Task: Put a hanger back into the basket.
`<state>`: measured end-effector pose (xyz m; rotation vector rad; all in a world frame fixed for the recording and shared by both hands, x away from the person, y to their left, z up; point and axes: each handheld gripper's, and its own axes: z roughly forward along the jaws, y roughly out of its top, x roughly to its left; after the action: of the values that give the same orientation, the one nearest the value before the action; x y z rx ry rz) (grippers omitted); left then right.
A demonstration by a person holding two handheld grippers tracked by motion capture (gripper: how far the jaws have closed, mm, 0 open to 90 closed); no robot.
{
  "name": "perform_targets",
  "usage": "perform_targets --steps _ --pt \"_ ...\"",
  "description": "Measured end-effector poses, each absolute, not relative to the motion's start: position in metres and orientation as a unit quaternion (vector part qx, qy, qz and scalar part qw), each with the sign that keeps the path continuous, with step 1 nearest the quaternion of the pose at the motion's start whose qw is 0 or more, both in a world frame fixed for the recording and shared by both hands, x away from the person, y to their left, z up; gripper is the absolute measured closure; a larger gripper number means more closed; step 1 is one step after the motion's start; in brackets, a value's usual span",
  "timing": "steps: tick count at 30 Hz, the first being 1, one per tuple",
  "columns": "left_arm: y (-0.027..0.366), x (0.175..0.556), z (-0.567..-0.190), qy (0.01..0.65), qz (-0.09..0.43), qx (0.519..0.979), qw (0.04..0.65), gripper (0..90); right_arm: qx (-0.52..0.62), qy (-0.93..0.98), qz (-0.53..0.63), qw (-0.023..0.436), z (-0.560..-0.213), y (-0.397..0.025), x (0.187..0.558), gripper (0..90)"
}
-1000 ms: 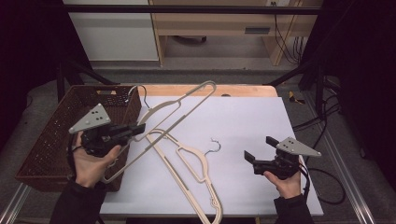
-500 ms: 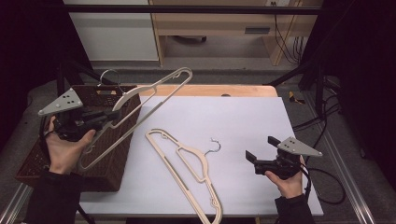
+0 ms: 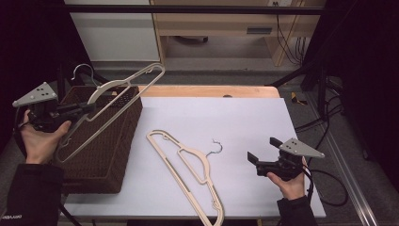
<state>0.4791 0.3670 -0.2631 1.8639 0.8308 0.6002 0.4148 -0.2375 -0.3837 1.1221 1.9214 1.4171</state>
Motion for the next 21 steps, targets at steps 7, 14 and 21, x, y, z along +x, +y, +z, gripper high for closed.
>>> perform_targets --steps 7,14,21 --pt "0.393 0.485 -0.274 0.356 0.253 0.773 0.459 86.6 0.412 0.706 0.52 0.248 -0.385 -0.237 0.416 2.8" --pt "0.422 0.487 -0.288 0.383 0.254 0.765 0.451 86.6 0.412 0.707 0.521 0.245 -0.385 -0.236 0.416 2.8" --pt "0.438 0.49 -0.304 0.407 0.248 0.764 0.435 86.5 0.41 0.709 0.52 0.243 -0.386 -0.235 0.416 2.8"
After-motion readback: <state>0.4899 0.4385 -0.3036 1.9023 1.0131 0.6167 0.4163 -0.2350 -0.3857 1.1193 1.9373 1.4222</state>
